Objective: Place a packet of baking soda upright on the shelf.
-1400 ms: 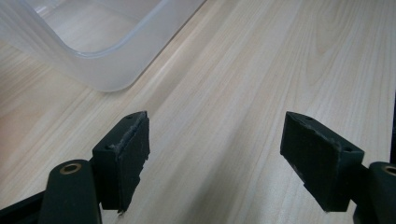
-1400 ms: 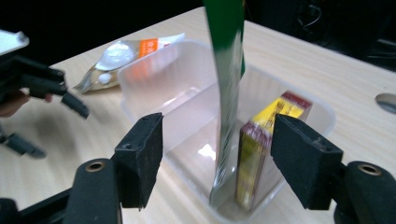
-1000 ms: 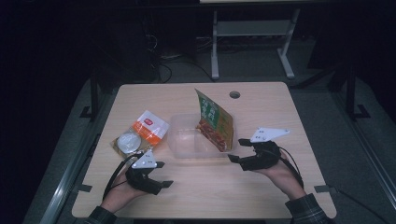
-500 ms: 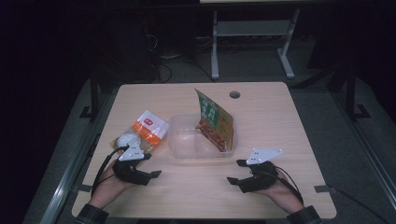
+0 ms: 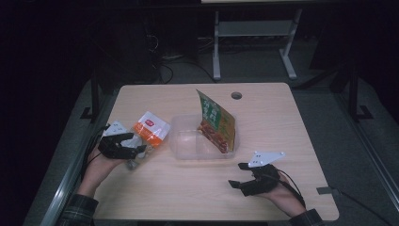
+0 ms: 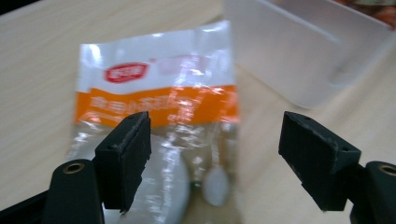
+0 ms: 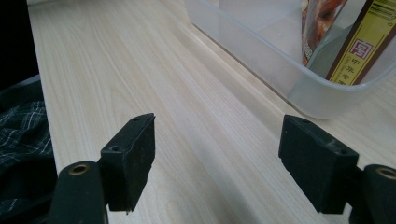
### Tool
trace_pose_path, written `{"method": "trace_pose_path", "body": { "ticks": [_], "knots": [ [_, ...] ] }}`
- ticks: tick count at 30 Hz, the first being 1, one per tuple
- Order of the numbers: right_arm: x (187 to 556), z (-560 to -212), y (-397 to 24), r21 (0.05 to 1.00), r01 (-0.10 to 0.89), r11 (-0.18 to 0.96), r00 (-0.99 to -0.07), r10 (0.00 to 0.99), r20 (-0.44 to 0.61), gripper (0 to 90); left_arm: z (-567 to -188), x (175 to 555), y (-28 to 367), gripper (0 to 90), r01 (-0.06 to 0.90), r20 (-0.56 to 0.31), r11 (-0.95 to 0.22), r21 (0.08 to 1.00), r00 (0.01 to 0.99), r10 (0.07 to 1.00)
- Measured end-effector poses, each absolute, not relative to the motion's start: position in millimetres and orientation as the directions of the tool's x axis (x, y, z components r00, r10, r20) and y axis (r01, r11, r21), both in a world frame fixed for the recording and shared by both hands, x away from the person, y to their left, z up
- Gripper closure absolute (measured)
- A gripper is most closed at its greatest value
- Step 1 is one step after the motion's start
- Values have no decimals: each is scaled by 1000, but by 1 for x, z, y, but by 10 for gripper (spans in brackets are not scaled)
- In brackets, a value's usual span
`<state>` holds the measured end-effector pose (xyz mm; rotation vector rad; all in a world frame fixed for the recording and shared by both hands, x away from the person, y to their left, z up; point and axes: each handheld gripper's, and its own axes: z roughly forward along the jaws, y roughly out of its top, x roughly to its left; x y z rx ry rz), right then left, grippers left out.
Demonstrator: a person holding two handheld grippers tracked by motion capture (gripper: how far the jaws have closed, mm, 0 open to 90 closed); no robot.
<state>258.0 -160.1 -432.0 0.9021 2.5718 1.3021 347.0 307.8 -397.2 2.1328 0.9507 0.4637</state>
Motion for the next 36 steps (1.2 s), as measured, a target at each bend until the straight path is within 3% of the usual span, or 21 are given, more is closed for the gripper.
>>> {"method": "trace_pose_path", "body": {
  "ticks": [15,32,36],
  "knots": [
    [259,-434,-157,771,447,454,-827,539,162,264,-420,420,333,303,582,-39,-384,717,584,811],
    [261,-436,-159,767,455,453,-825,538,172,262,-450,438,344,323,673,-159,-333,660,559,814],
    [262,-437,-159,767,454,453,-826,537,172,262,-452,439,344,366,678,-162,-343,650,565,809]
  ]
}}
